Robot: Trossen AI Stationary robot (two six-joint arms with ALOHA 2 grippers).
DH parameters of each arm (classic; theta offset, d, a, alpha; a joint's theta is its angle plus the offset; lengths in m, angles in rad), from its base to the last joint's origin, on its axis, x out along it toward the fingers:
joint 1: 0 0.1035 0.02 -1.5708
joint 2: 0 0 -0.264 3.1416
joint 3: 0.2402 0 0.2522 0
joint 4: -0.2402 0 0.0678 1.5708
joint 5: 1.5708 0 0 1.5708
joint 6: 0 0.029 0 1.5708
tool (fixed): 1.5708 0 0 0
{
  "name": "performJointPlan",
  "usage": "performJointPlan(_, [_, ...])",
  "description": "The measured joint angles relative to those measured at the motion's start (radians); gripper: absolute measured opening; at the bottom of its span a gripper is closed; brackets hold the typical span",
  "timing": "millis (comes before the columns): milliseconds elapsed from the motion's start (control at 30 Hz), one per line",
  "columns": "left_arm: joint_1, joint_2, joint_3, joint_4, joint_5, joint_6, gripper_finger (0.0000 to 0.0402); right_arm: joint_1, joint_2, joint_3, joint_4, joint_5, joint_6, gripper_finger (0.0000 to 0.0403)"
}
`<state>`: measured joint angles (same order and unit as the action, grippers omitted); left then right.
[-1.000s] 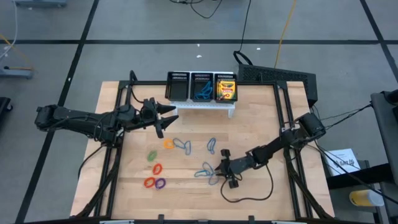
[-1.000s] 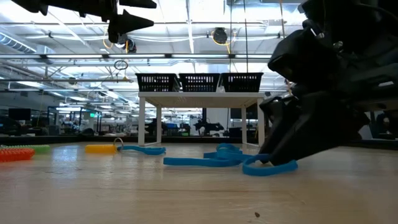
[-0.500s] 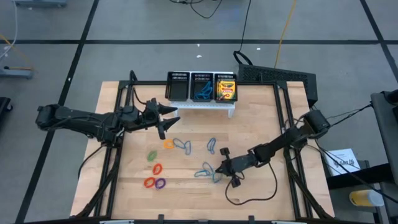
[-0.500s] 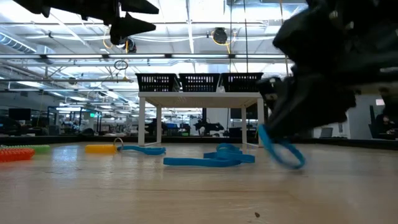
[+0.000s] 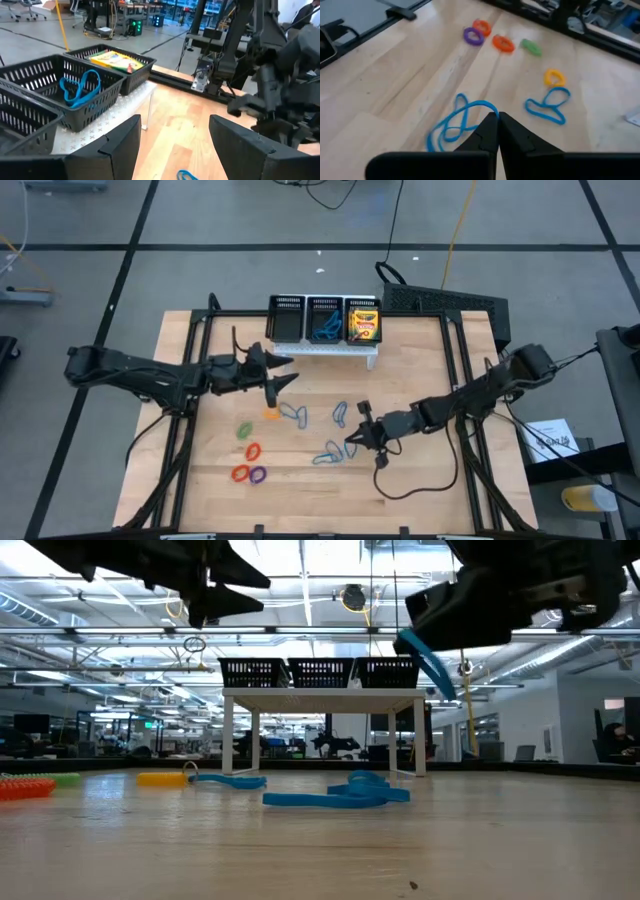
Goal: Pick & Place Office Desk Supplies
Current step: Put the blue rubber band into the middle black bin
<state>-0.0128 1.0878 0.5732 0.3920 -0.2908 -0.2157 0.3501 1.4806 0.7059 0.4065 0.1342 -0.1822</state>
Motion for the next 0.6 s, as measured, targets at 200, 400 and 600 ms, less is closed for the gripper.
performJointPlan(200, [0.000, 0.054, 0.000, 0.030, 0.001, 0.000, 0.0244, -0.047, -0.044, -0.018, -0.001, 0.000, -0.028, 0.0001])
performJointPlan(400, [0.000, 0.091, 0.000, 0.034, 0.000, -0.007, 0.0244, -0.090, -0.072, -0.048, 0.054, 0.000, -0.030, 0.0000])
performJointPlan(600, [0.000, 0.104, 0.000, 0.034, 0.000, -0.003, 0.0244, -0.123, -0.079, -0.060, 0.113, 0.000, -0.064, 0.0000])
